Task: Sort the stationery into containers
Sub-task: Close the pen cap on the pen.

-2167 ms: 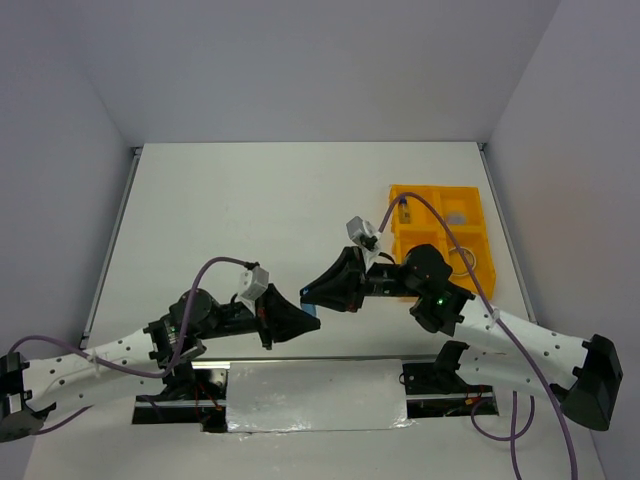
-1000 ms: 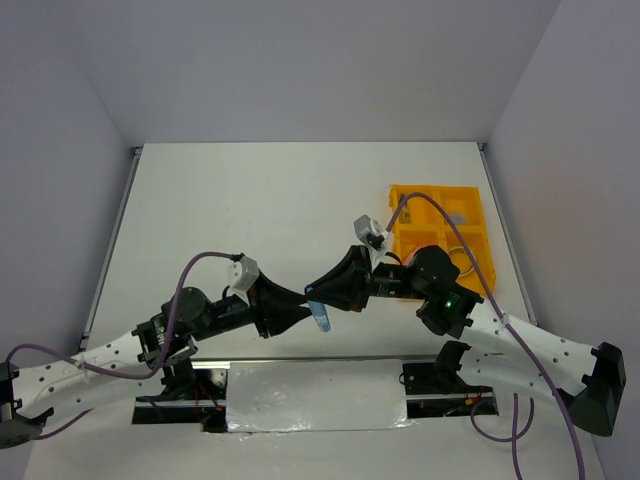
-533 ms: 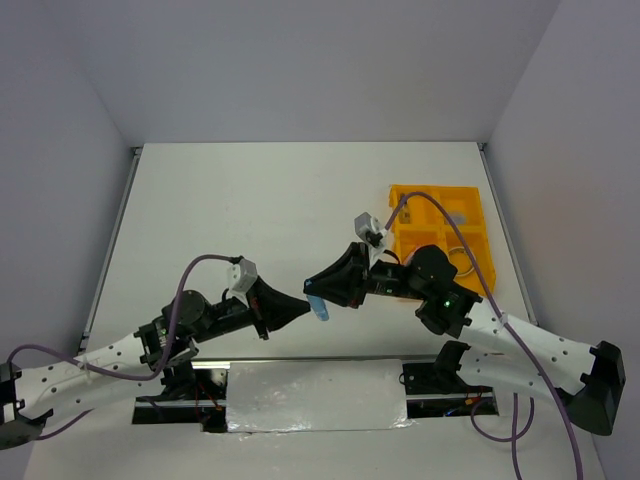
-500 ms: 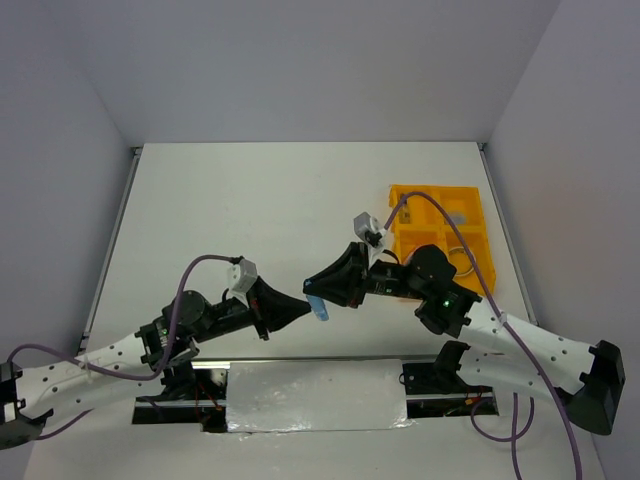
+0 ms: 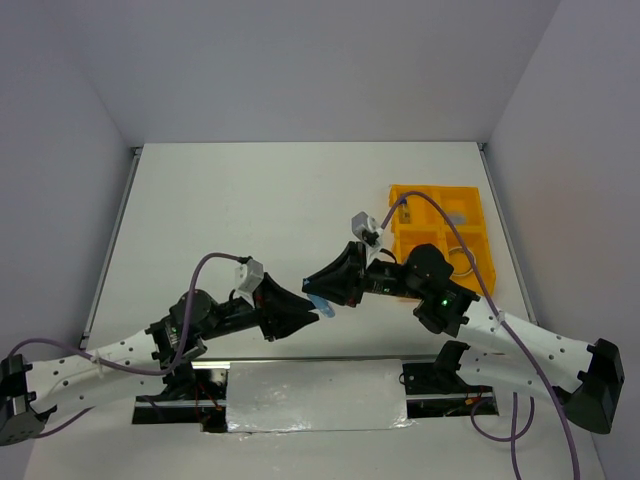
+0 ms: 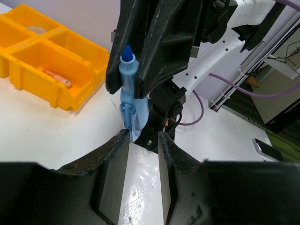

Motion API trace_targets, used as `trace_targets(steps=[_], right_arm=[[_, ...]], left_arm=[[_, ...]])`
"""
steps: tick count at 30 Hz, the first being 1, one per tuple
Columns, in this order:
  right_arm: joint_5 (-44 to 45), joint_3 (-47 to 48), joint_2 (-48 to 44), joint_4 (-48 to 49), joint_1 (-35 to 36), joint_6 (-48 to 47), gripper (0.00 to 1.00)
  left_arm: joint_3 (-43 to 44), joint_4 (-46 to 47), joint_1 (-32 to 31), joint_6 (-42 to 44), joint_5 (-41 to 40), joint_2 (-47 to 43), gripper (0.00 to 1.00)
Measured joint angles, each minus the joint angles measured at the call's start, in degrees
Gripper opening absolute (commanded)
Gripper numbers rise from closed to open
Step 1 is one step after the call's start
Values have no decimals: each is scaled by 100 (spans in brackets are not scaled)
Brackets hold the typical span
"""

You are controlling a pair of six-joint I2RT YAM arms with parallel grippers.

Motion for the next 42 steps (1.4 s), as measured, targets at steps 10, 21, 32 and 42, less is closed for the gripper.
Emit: trace_targets(steps=[10, 21, 32, 42], right_arm=[[118, 0, 44, 33, -4, -50, 0], [48, 0, 127, 79, -39, 7, 0], [173, 7, 125, 79, -79, 4, 0], [249, 50, 229, -61, -247, -90, 0]], left_arm=[[0, -17, 0, 2, -26, -297, 57], [0, 98, 7, -63, -50, 101, 54], [-2, 140, 42, -291, 48, 94, 55], [0, -52, 55, -286, 79, -61, 55]])
